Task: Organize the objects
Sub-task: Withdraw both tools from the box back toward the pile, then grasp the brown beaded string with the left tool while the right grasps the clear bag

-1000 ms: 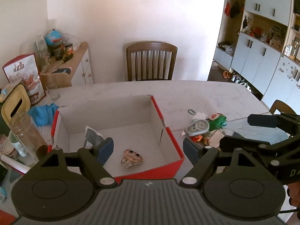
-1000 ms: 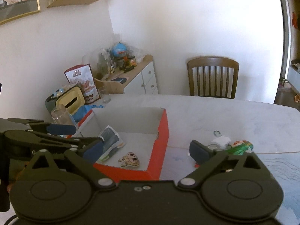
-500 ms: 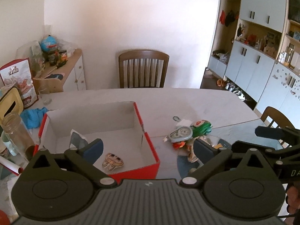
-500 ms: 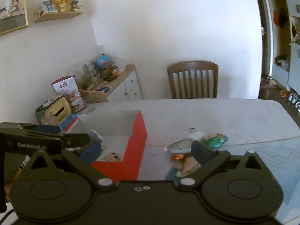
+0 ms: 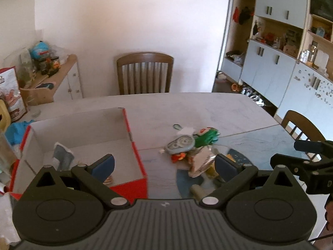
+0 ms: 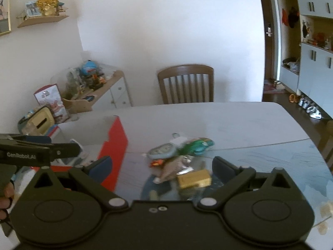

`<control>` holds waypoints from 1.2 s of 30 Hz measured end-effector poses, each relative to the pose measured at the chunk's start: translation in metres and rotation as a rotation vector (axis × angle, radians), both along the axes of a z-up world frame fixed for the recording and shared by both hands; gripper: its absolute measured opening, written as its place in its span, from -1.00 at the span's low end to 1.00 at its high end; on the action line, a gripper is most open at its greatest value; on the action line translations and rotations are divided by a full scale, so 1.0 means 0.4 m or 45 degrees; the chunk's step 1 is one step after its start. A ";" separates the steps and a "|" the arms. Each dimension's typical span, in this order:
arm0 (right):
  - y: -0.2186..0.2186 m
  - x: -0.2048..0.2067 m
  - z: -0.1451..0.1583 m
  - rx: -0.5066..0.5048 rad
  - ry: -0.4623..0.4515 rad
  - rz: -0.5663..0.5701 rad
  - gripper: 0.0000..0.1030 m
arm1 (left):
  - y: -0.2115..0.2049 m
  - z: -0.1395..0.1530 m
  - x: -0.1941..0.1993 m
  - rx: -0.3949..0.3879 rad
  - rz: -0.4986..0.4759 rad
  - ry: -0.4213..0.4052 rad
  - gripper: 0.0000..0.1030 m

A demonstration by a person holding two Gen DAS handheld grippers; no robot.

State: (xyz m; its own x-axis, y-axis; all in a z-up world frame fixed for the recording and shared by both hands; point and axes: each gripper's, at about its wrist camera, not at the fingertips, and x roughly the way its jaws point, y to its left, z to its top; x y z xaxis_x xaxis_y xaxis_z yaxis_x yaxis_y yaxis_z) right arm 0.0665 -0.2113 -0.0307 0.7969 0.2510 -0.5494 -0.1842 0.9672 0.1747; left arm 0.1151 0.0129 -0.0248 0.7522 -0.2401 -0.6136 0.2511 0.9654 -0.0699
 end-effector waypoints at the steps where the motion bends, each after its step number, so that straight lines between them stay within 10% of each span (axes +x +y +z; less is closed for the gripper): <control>1: -0.011 -0.001 -0.003 -0.005 0.004 -0.009 0.97 | -0.010 -0.004 0.001 0.001 -0.008 -0.003 1.00; 20: -0.182 0.119 -0.117 -0.119 0.141 -0.102 0.92 | -0.173 -0.188 0.050 0.112 -0.066 0.154 1.00; 36: -0.131 0.214 -0.240 -0.077 0.339 0.109 0.69 | -0.261 -0.350 0.042 0.096 -0.116 0.306 0.99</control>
State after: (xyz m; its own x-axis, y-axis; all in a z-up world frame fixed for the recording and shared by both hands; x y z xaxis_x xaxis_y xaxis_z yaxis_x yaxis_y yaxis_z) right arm 0.1521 -0.2638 -0.1268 0.6000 0.2718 -0.7524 -0.2212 0.9602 0.1705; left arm 0.1319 -0.0914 -0.1649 0.5601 -0.2473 -0.7906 0.3223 0.9443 -0.0671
